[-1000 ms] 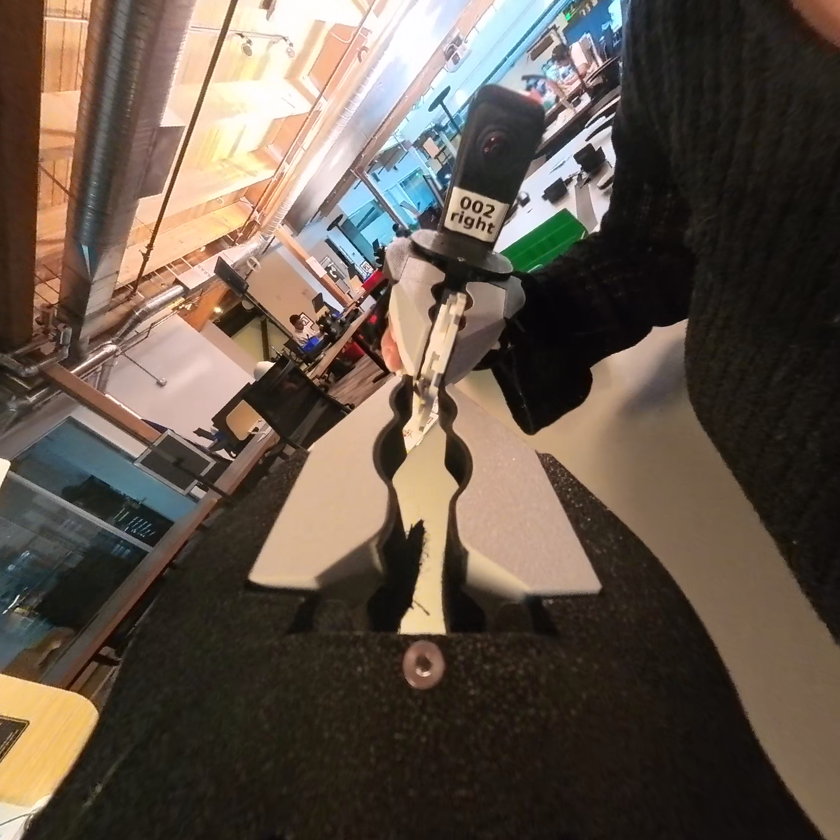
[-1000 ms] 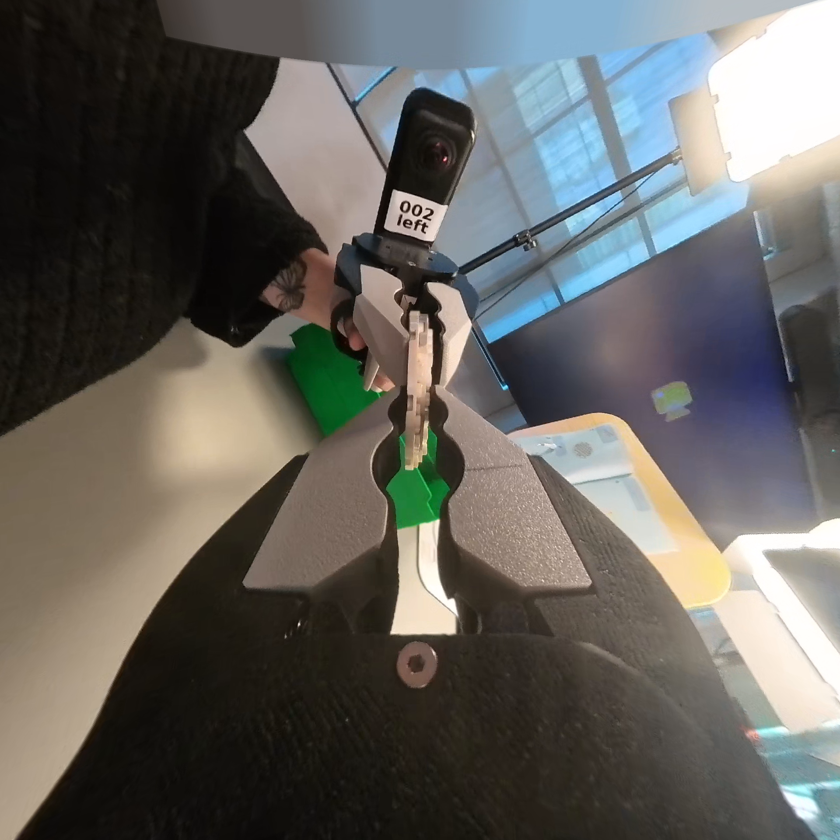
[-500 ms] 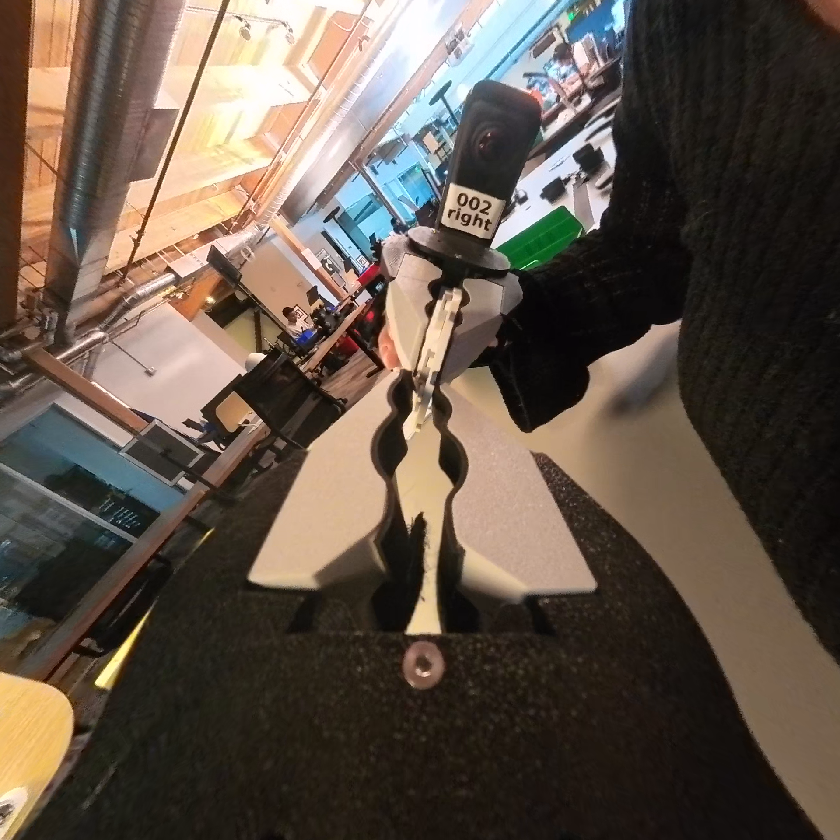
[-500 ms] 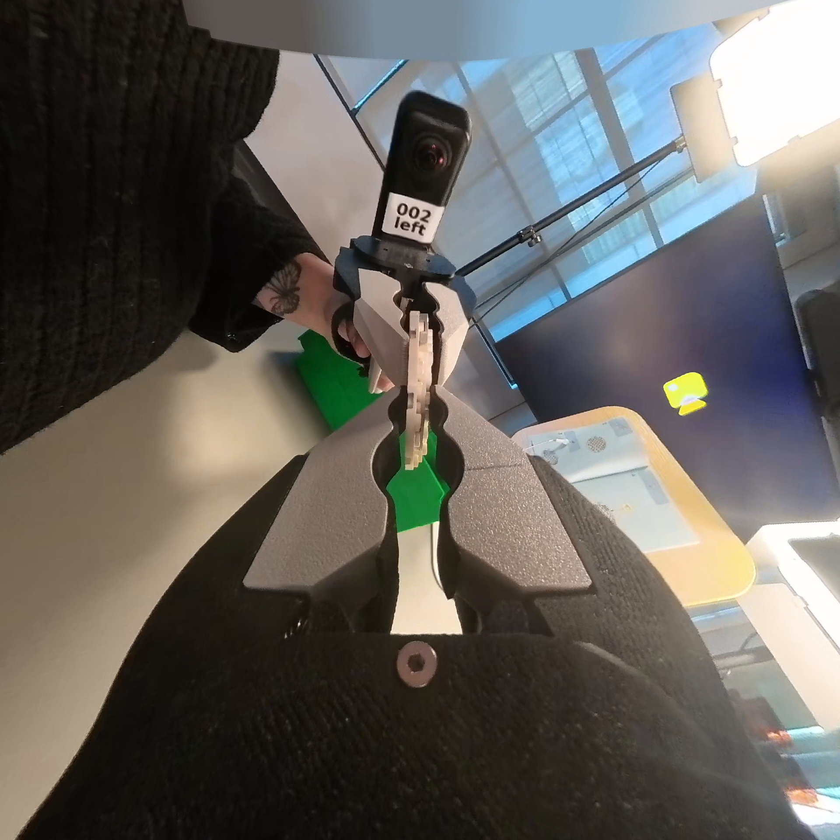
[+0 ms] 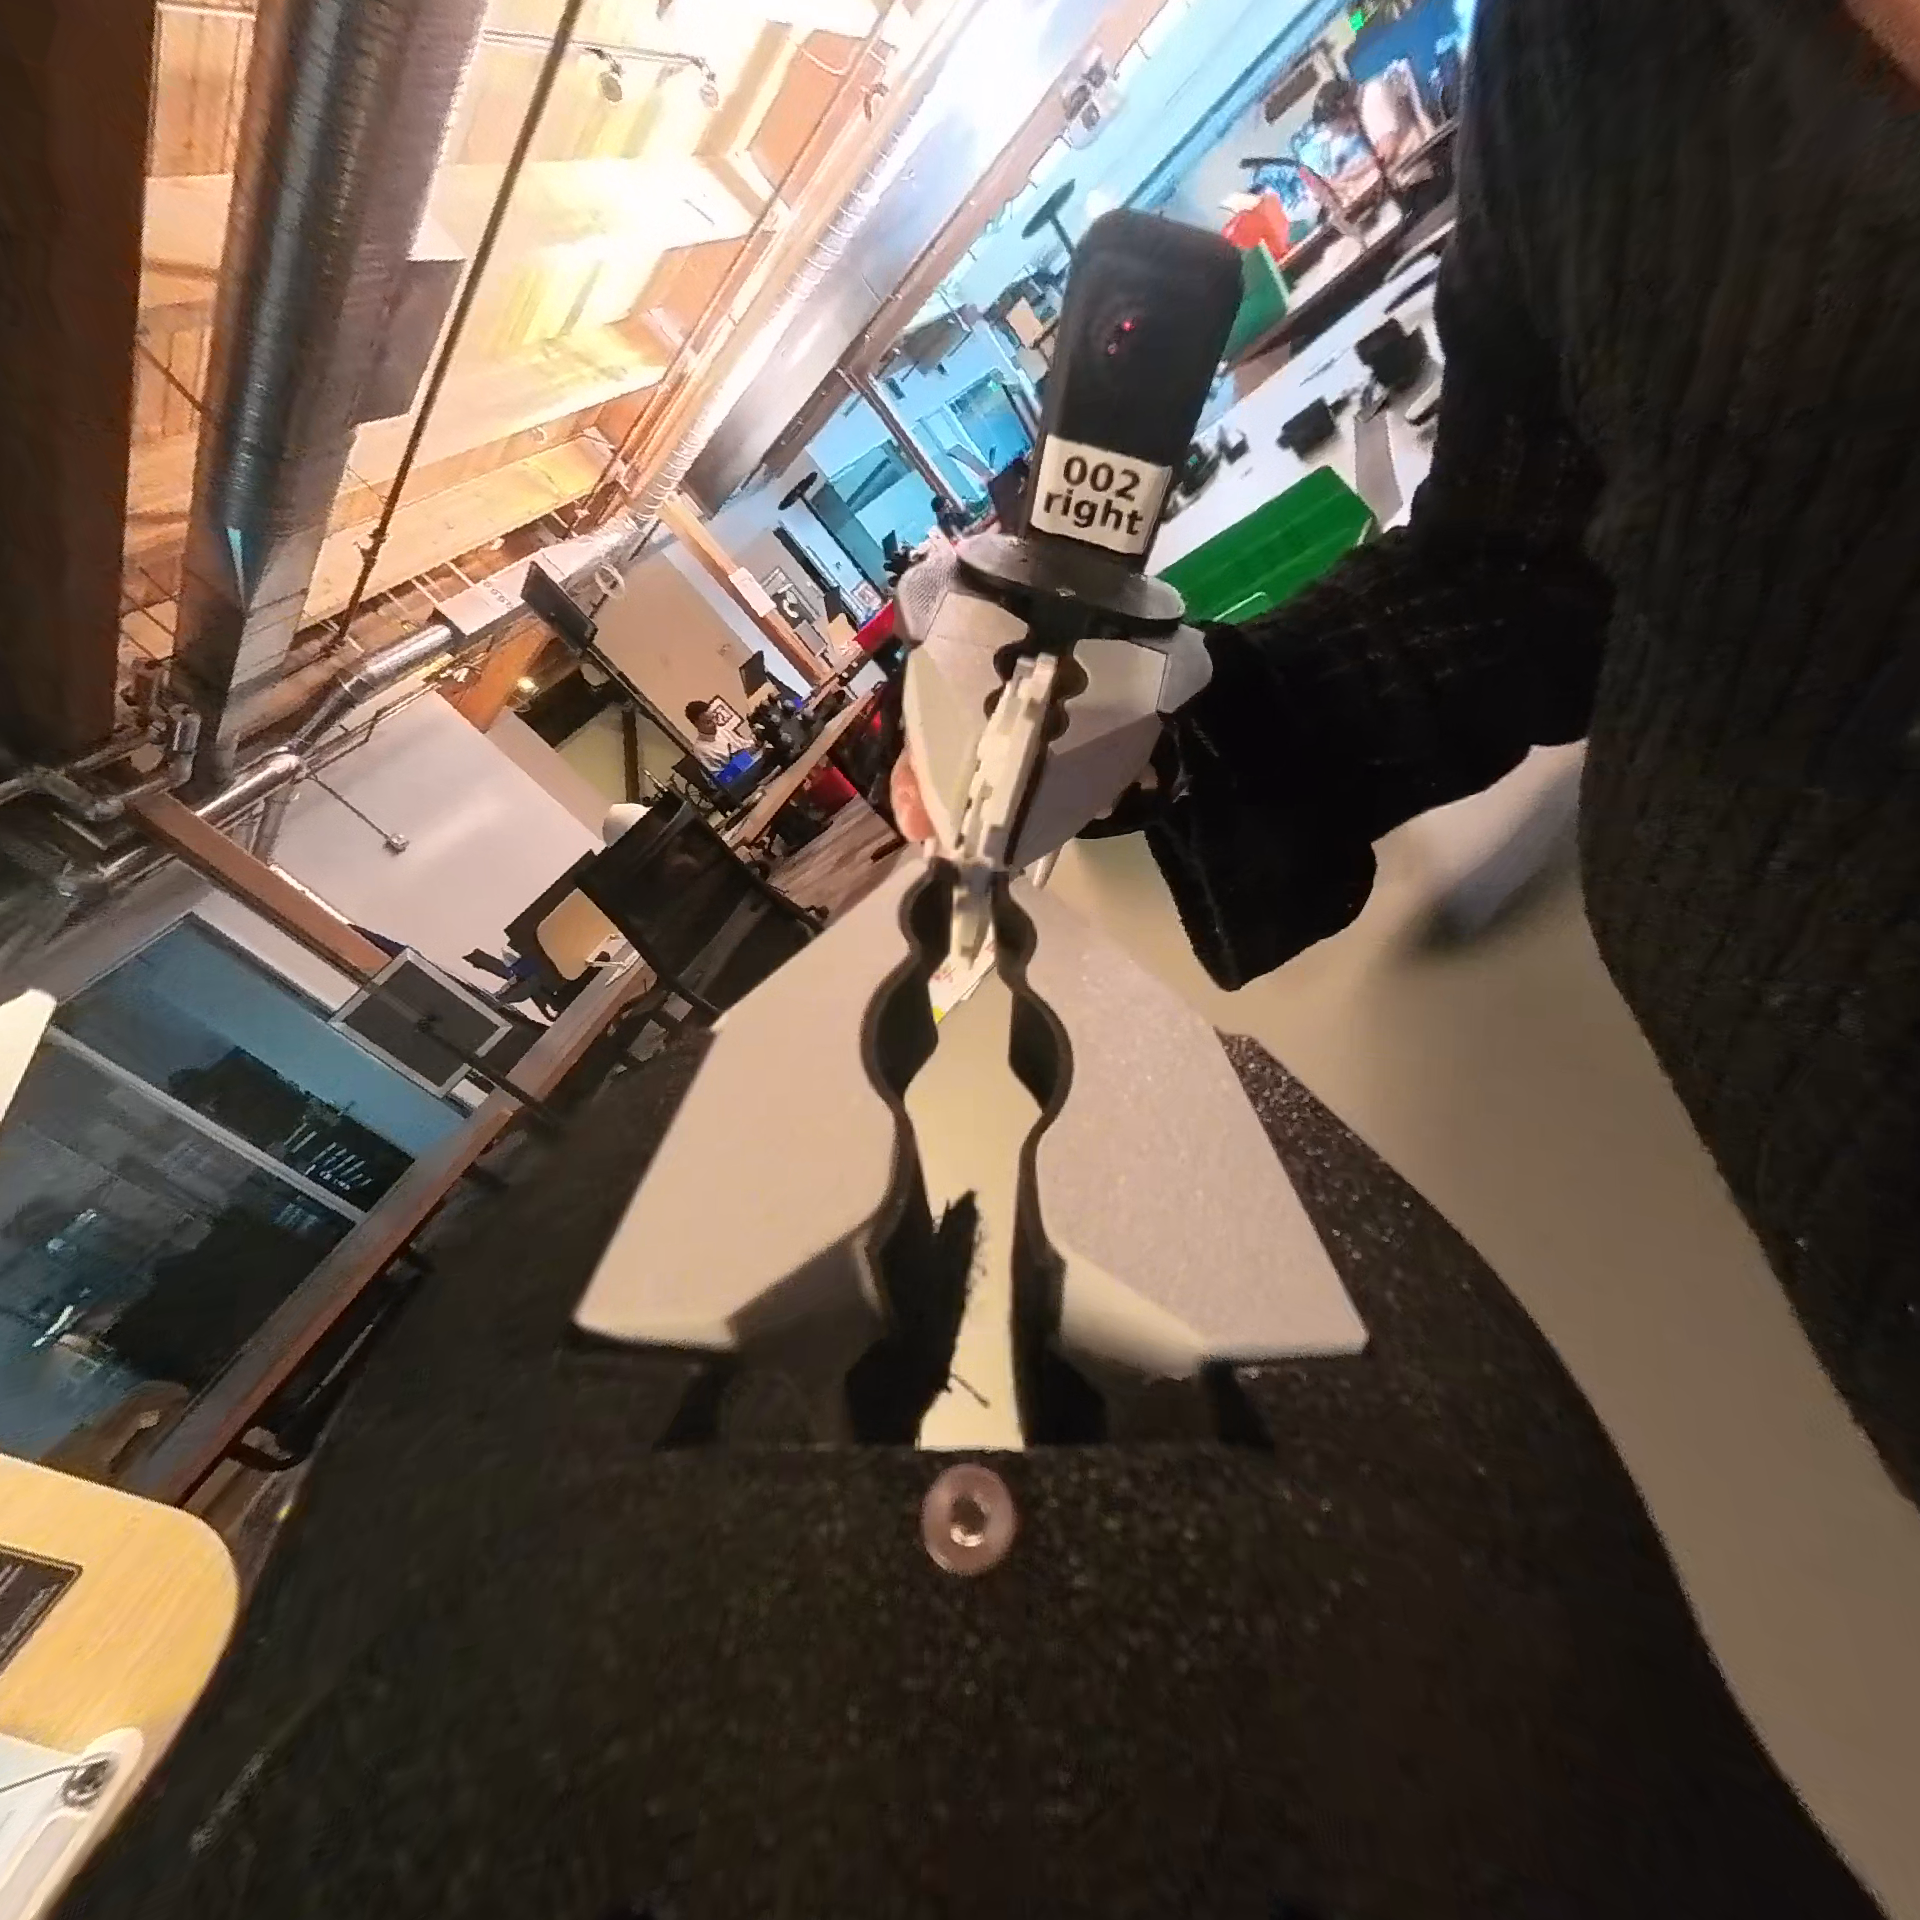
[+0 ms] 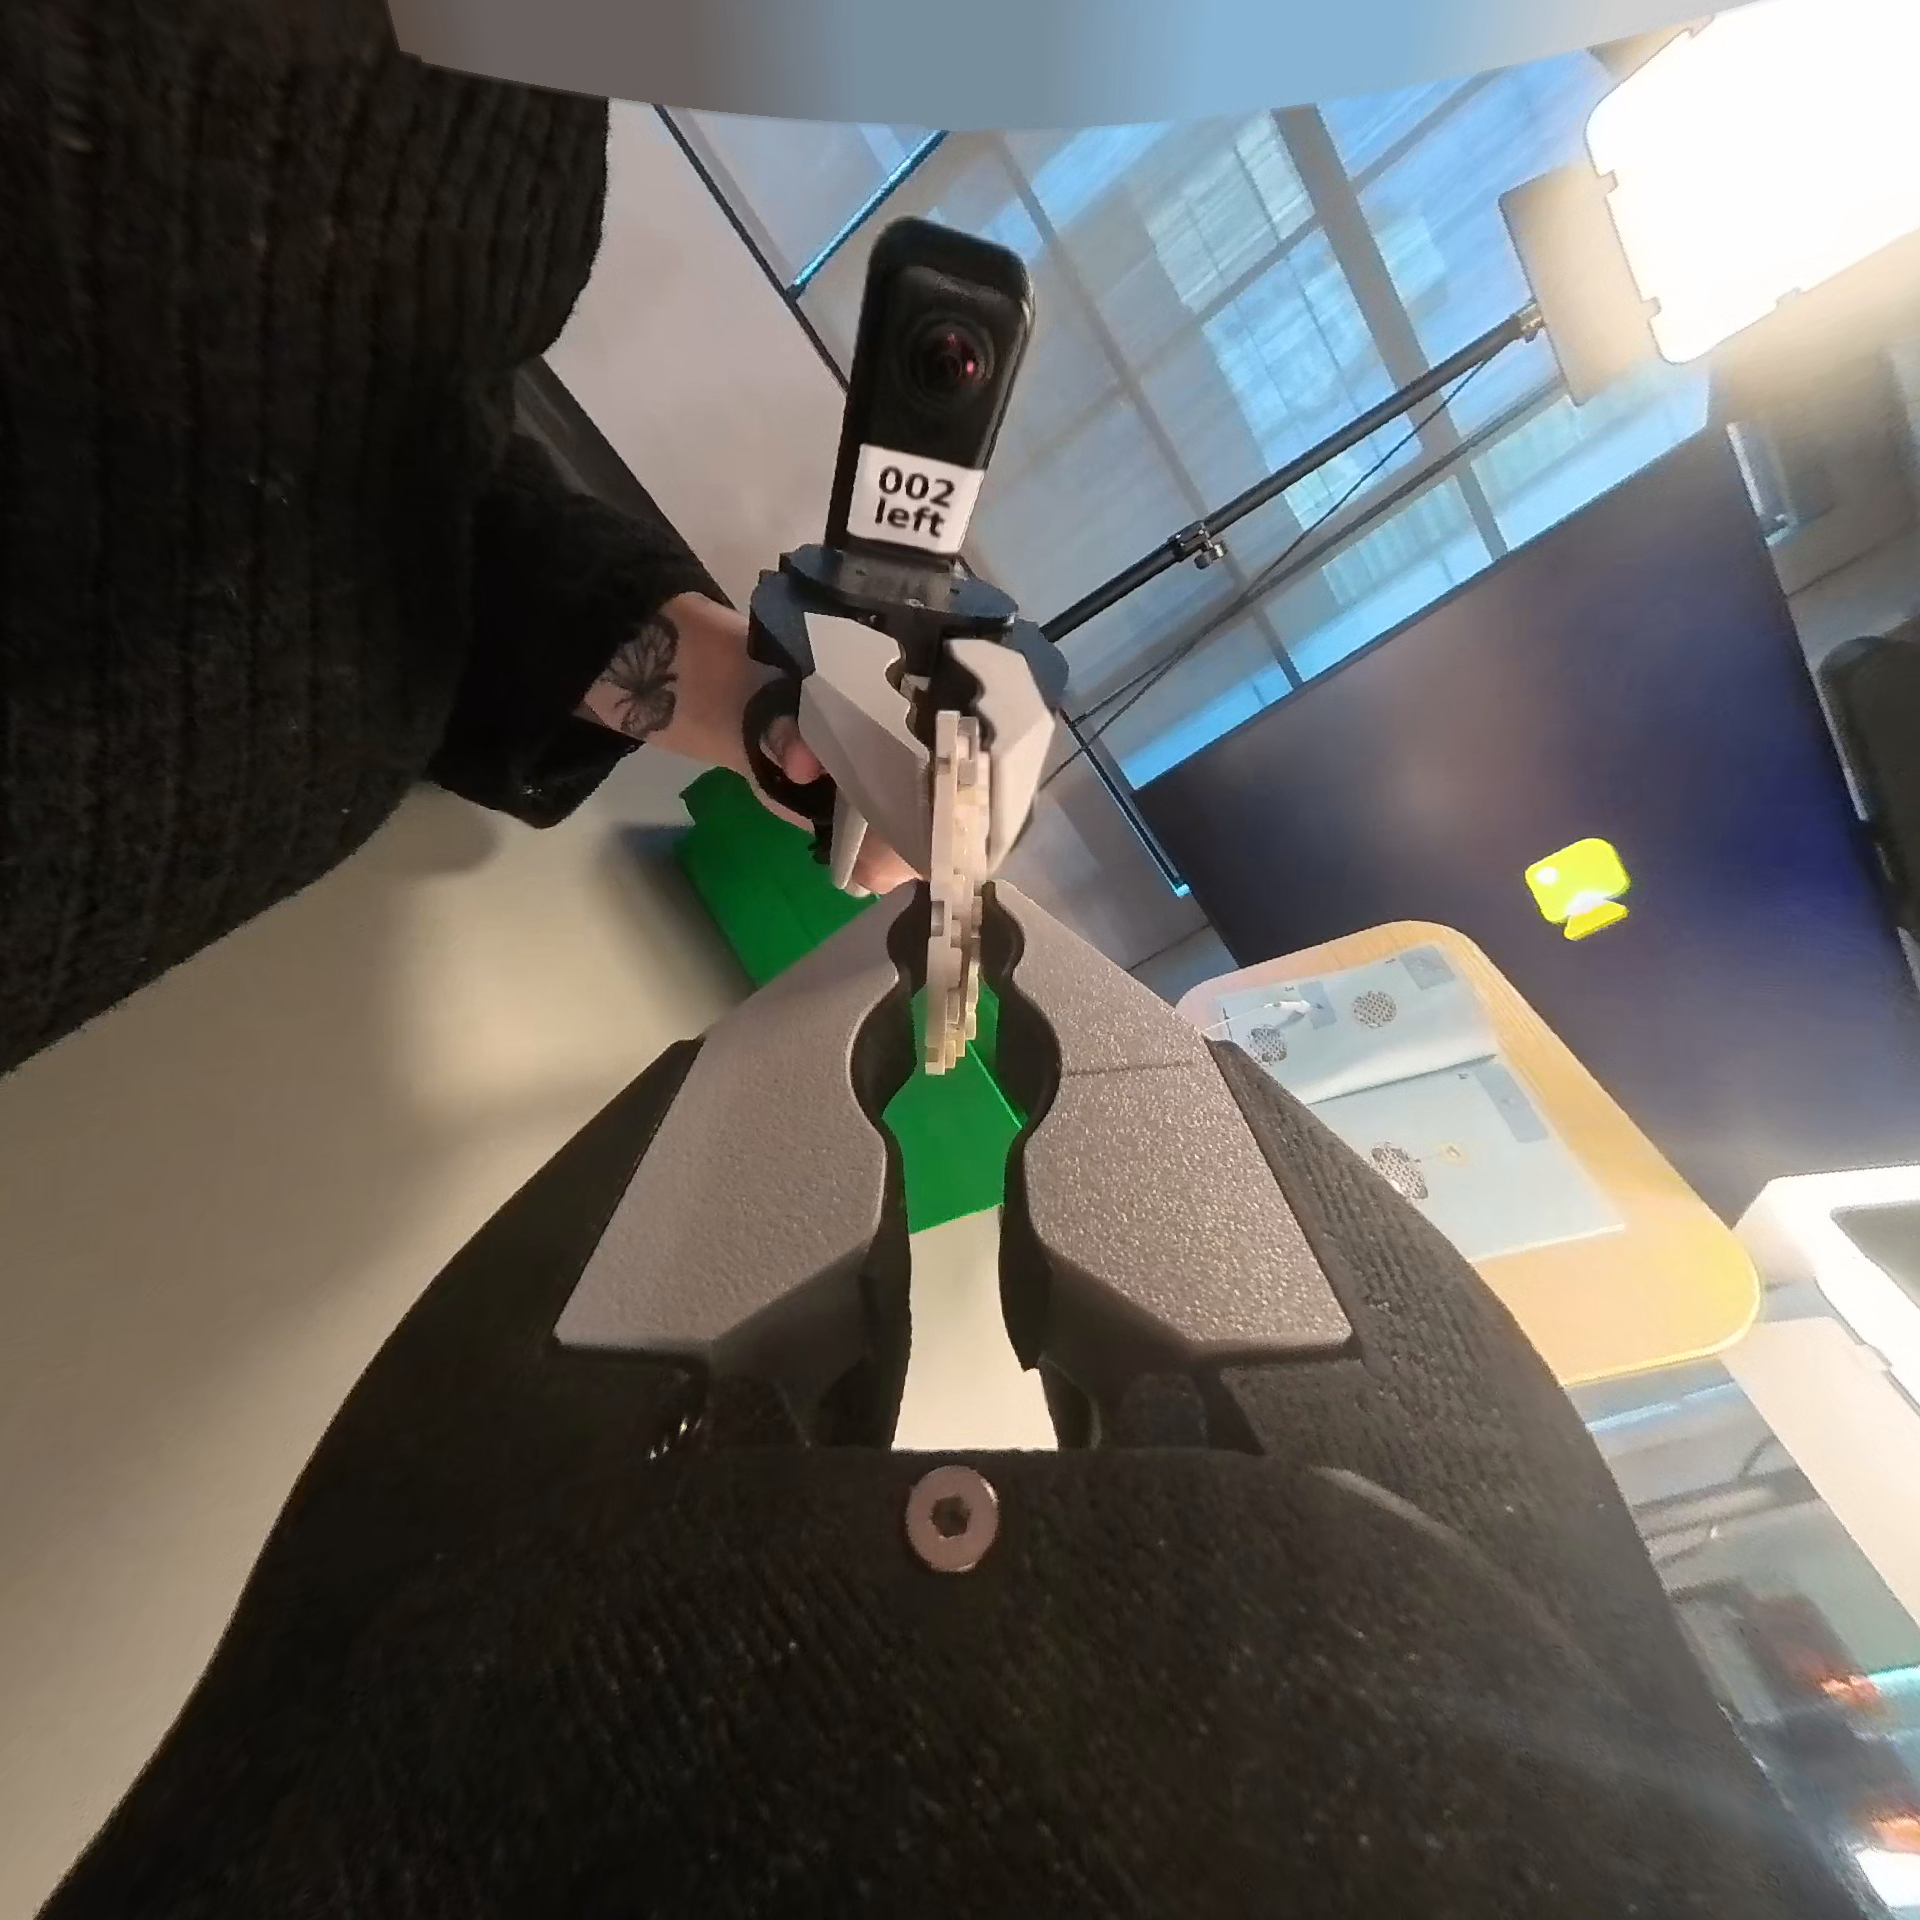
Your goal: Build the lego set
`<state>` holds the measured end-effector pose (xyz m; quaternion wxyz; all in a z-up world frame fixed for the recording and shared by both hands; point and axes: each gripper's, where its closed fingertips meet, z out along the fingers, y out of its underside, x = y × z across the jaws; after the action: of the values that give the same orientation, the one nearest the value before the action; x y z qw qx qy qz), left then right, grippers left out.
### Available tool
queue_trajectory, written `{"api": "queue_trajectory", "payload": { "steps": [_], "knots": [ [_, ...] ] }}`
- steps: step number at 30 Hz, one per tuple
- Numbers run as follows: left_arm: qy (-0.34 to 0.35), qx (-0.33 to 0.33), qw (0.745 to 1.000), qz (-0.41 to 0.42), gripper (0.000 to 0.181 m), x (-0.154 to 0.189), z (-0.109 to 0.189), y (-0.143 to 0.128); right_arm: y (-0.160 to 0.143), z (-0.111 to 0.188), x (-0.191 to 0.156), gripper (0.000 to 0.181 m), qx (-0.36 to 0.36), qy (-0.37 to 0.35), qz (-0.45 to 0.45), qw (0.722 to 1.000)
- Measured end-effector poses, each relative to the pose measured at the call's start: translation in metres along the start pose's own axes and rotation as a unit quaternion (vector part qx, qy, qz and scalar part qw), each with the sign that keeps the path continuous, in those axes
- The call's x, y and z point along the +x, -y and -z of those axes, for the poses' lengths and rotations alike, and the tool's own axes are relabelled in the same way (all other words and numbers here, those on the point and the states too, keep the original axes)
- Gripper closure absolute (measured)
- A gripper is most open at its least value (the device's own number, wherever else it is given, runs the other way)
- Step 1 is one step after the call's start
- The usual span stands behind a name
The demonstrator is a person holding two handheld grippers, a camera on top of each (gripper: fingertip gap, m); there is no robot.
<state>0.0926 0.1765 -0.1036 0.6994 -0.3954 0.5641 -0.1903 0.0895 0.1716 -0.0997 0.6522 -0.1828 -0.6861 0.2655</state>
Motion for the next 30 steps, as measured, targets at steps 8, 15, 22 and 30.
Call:
{"api": "queue_trajectory", "payload": {
  "steps": [8,15,22,30],
  "knots": [
    [-0.010,-0.030,0.999,0.006,0.178,0.000,-0.001,-0.008,-0.005,0.001,0.000,0.175,-0.011,0.001,-0.001,1.000],
    [-0.005,-0.030,0.999,0.044,0.178,-0.002,-0.002,-0.014,-0.011,0.002,0.000,0.174,-0.017,-0.004,-0.011,1.000],
    [0.093,-0.065,0.990,0.084,0.181,-0.028,0.006,-0.053,-0.076,0.008,0.006,0.175,-0.138,-0.048,-0.020,0.989],
    [0.127,-0.095,0.979,0.131,0.181,-0.033,0.022,-0.100,-0.197,0.017,-0.063,0.174,-0.387,0.021,0.068,0.920]
  ]
}}
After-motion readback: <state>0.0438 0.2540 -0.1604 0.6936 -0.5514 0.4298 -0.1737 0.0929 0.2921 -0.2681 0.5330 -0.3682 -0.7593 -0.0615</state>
